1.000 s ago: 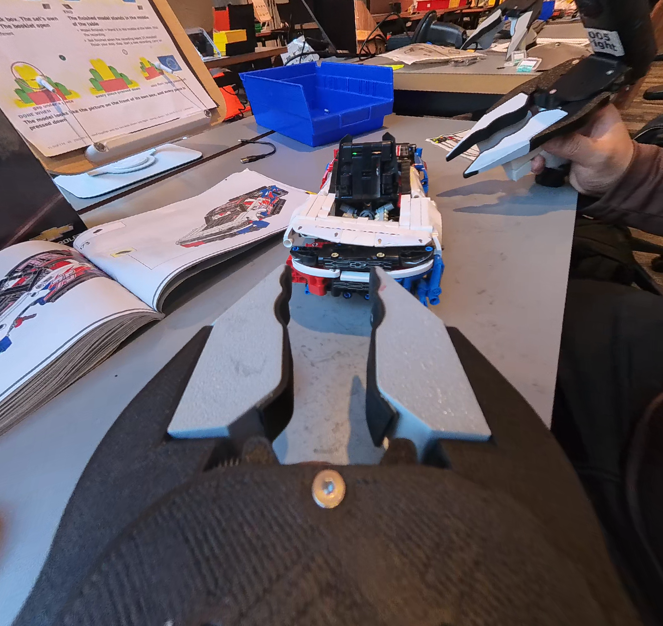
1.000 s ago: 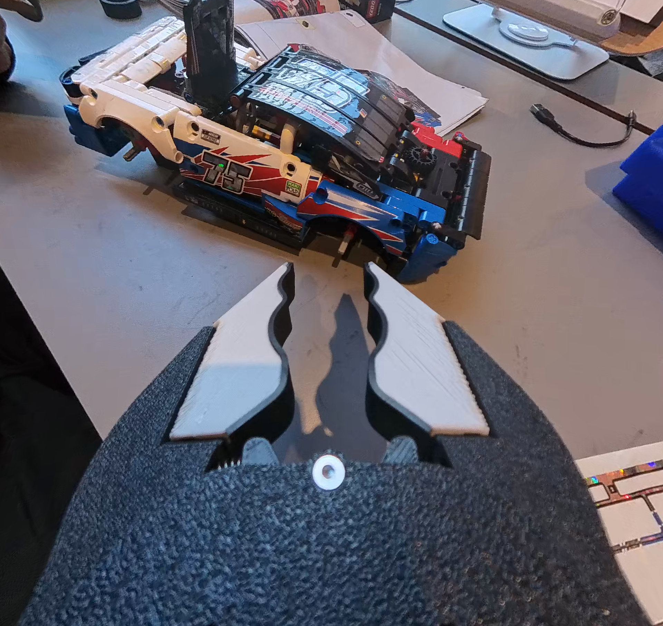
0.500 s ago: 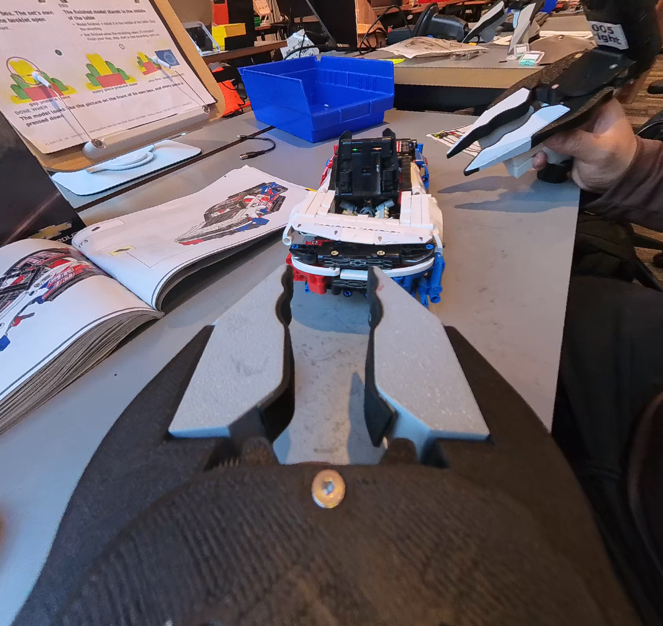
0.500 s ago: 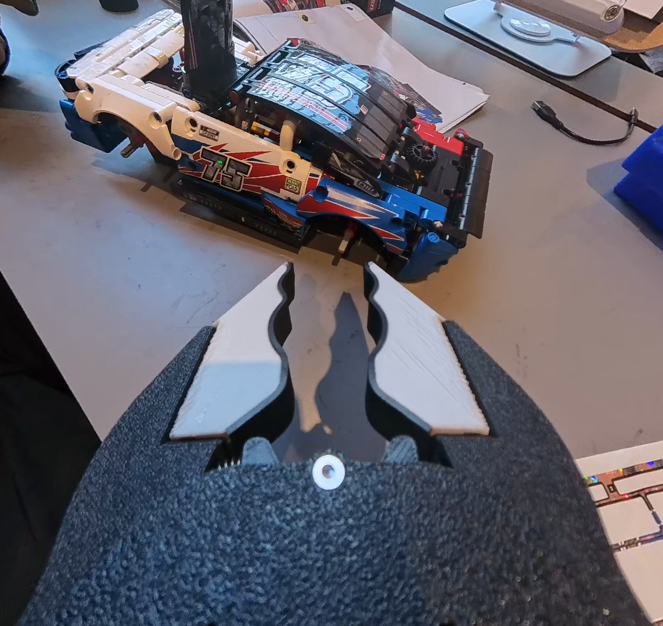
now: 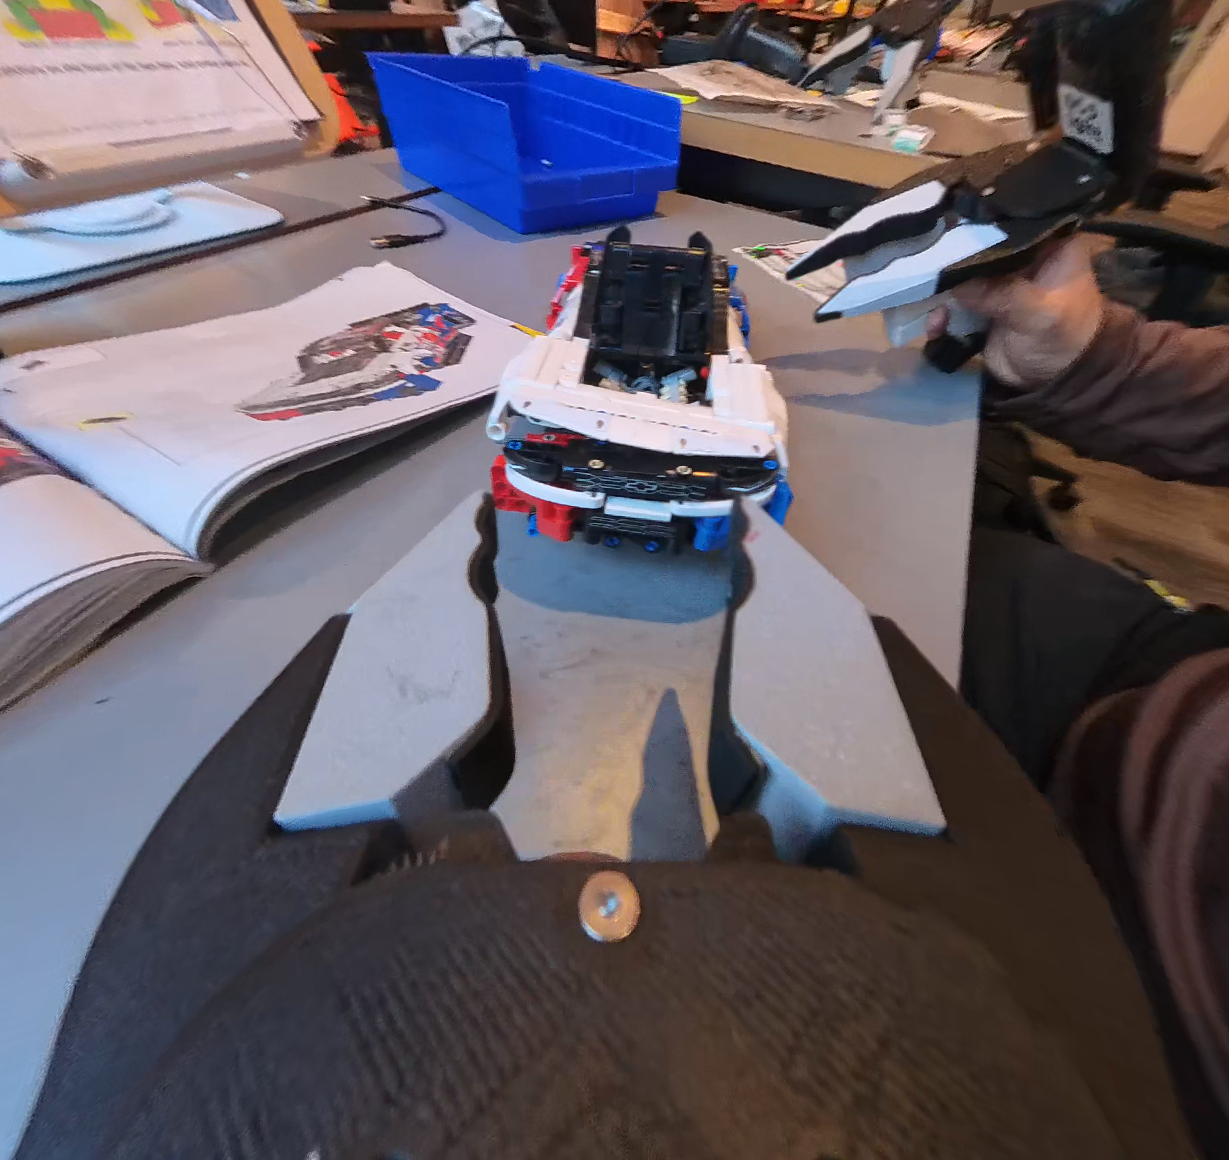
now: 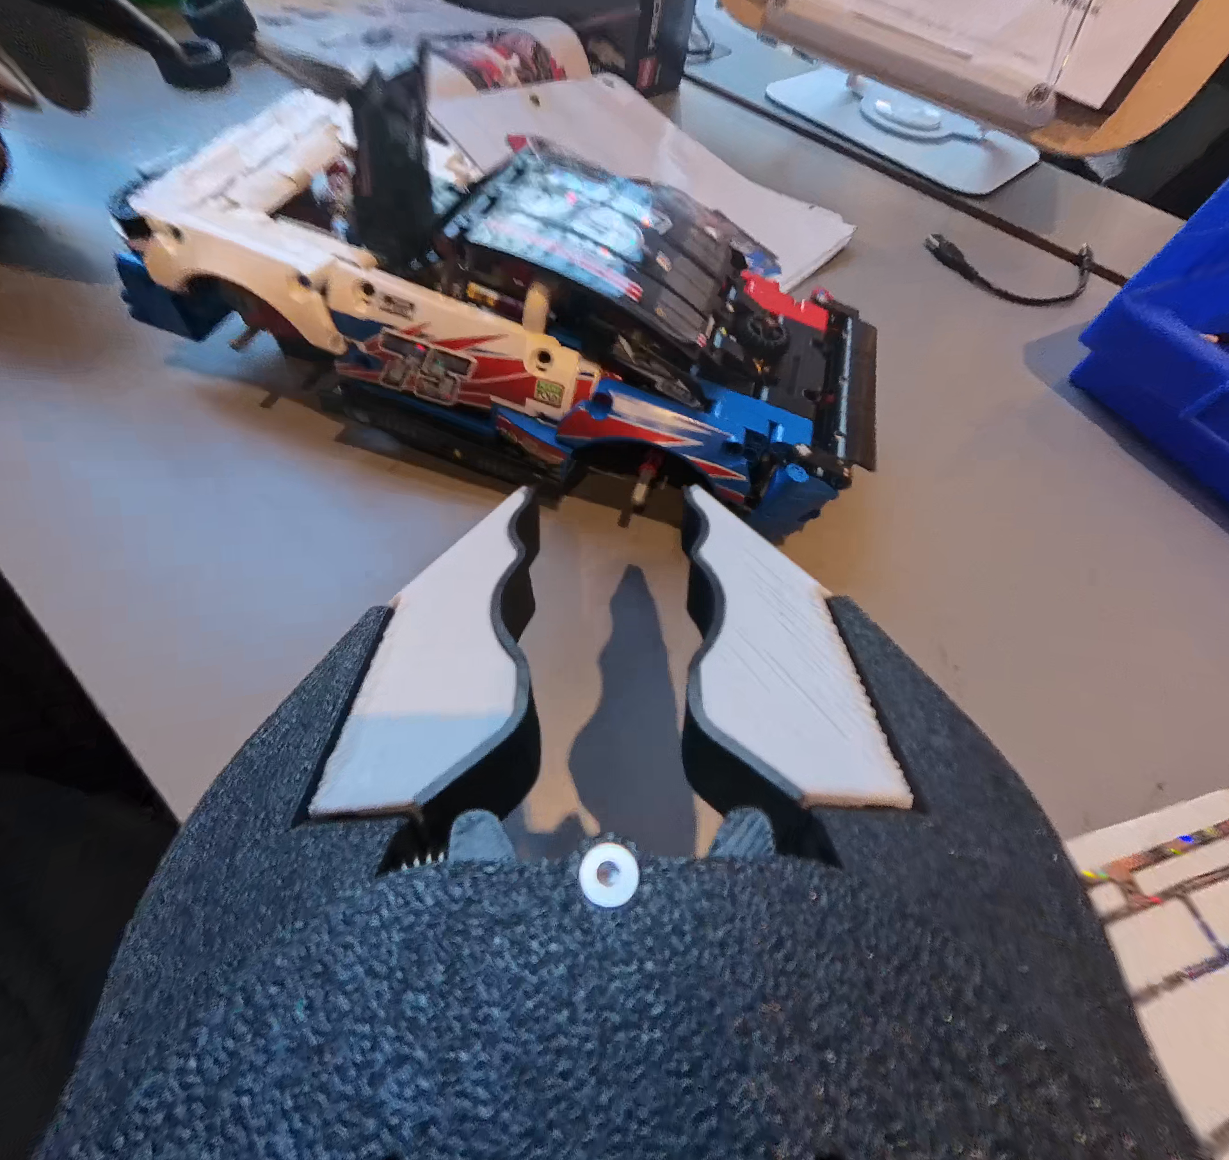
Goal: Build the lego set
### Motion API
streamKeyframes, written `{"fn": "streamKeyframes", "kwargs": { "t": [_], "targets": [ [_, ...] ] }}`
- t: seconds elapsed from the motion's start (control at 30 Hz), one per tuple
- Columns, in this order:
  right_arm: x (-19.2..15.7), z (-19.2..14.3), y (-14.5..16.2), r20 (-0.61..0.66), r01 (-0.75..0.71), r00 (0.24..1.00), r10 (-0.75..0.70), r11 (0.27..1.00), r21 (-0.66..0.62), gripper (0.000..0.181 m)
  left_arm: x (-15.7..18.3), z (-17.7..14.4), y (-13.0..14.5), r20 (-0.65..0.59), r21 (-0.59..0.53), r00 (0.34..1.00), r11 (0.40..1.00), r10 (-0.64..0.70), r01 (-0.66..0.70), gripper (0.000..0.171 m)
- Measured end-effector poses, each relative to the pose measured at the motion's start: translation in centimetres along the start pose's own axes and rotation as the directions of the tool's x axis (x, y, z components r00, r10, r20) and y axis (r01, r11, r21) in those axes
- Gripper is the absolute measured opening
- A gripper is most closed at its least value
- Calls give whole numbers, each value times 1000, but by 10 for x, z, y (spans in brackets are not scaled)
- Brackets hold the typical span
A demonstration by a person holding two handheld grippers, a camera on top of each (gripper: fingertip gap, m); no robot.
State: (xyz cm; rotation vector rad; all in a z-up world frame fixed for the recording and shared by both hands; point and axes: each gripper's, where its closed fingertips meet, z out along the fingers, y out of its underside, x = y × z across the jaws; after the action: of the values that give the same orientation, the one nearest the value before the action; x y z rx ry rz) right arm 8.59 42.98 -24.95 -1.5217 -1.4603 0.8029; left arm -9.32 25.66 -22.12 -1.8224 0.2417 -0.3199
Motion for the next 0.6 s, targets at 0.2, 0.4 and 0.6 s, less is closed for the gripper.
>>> {"fn": "streamKeyframes", "kwargs": {
  "t": [0.2,0.4,0.6],
  "targets": [
    [-87,3,-24,247,-244,943,225,968,50,37,6,13,21,-24,-160,999,987,-24,20,91],
    [-159,24,-34,378,-300,882,282,954,-12,40,6,27,18,-45,-198,995,976,85,-92,104],
    [-163,55,-46,268,-348,906,327,937,32,30,2,43,20,-74,-217,985,962,153,-166,116]
  ]
}}
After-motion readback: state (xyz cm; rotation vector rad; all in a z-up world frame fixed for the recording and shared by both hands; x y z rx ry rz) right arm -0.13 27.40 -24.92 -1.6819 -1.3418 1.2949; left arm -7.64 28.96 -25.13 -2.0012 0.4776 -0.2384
